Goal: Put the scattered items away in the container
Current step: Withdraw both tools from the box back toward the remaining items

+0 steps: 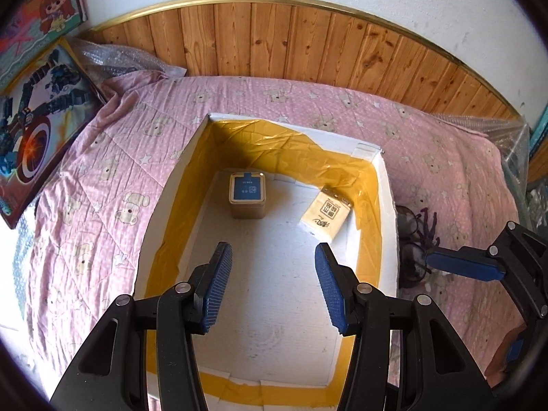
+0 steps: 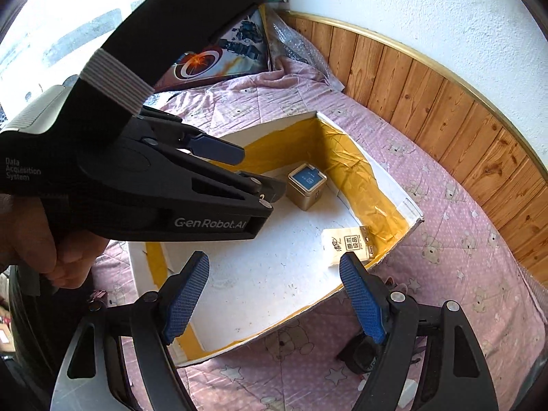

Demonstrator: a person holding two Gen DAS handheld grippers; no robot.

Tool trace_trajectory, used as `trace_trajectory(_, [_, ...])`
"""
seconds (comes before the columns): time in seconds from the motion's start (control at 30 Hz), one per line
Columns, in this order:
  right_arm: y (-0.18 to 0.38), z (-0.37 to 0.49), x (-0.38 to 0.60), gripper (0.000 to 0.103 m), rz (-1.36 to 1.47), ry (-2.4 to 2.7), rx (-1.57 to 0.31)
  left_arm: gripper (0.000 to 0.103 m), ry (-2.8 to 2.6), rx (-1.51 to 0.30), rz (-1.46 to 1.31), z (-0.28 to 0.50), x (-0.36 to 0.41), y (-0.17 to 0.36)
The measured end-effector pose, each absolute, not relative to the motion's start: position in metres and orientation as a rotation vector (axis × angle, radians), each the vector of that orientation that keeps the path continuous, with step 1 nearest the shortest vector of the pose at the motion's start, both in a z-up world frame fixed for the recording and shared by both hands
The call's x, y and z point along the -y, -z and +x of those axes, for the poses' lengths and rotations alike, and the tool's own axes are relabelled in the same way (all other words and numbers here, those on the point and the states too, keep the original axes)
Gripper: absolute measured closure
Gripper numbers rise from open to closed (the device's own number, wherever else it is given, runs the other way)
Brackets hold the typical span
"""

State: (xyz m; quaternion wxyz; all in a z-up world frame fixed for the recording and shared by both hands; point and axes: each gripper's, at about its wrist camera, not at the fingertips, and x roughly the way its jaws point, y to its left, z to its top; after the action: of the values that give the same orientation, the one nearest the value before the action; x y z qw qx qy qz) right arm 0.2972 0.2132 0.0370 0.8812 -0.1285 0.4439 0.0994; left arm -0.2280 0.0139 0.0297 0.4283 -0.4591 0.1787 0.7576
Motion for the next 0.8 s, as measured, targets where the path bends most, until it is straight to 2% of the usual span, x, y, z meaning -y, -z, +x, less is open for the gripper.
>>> trace_trajectory(0.8, [-0.063, 0.214, -0.207, 0.024, -0.184, -0.261, -0.729, 0.05, -1.871, -0.444, -1.054, -0.169, 0.031, -0.072])
